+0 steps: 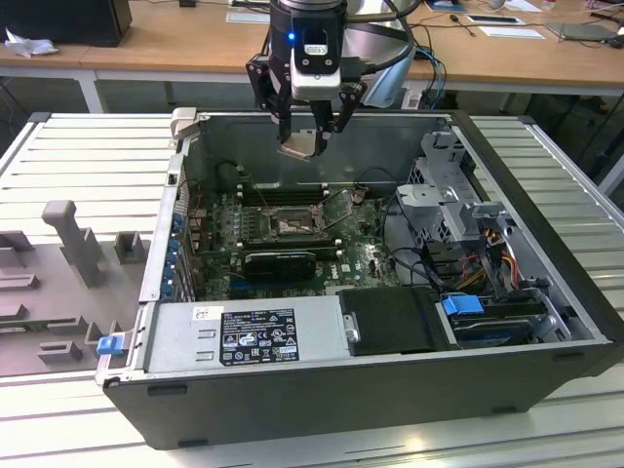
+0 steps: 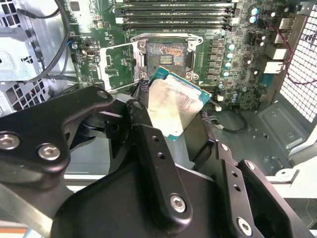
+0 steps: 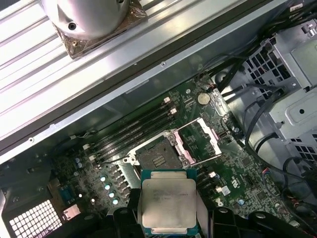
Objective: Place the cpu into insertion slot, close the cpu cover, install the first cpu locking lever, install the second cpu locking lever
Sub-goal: 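Place the cpu into insertion slot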
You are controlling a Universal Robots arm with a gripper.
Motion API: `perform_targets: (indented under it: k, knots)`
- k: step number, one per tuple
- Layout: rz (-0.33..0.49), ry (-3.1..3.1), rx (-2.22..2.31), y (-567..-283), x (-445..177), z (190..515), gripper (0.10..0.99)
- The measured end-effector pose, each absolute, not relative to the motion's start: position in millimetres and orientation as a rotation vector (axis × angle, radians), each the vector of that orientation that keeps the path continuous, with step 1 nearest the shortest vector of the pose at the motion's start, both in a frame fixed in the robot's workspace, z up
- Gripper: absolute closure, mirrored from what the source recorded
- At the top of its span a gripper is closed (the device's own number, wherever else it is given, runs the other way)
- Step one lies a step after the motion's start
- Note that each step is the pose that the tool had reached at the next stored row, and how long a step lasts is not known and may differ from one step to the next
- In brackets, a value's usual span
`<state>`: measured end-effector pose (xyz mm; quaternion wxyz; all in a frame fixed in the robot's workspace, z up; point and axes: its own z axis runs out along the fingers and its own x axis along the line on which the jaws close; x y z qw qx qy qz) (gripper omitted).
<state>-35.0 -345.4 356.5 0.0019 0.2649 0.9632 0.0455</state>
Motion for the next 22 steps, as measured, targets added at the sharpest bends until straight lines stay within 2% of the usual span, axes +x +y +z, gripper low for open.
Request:
perform_targets:
  k: [22]
  knots:
    - [0.142, 2.98, 0.959, -345.5, -35.0, 356.4, 0.557]
